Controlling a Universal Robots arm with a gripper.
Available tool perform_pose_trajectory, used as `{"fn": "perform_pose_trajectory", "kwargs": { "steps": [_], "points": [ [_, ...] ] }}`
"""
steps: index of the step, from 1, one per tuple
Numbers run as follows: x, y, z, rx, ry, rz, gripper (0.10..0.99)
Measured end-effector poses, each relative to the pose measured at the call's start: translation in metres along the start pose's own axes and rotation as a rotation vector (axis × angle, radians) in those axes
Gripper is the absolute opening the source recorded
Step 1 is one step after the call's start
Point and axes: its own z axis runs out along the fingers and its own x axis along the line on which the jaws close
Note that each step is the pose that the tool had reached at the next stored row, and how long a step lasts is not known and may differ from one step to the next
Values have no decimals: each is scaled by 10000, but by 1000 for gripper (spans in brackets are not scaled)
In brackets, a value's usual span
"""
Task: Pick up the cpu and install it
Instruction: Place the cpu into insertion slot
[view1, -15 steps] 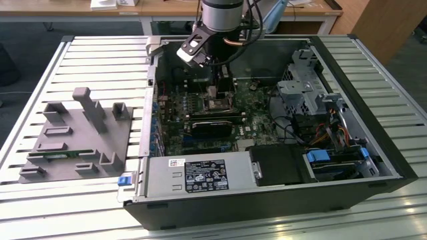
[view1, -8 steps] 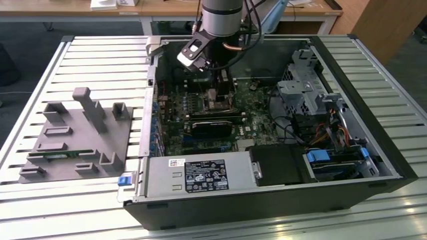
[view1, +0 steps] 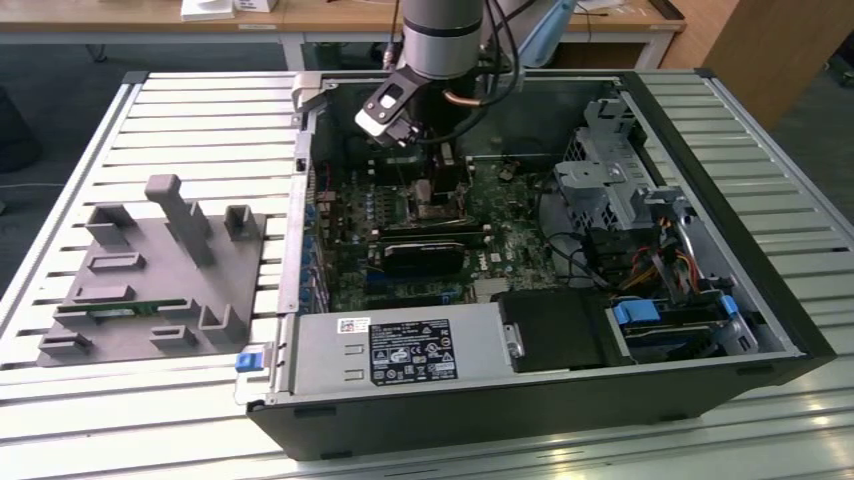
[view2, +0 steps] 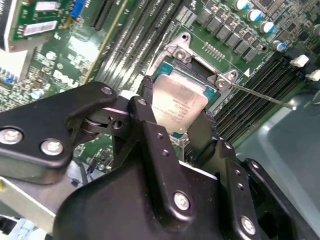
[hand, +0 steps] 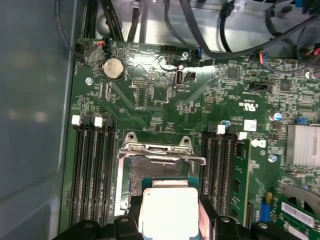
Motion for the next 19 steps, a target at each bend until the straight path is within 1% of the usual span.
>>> {"fn": "perform_pose_trajectory", "kwargs": {
  "steps": [6,9,14,19],
  "points": [
    [47,2,80,7,-3,116,525],
    [61,3,103,11,-2,205,525],
    [67,12,151,32,-14,638,525],
    [83,25,202,33,-14,672,525]
  ]
}}
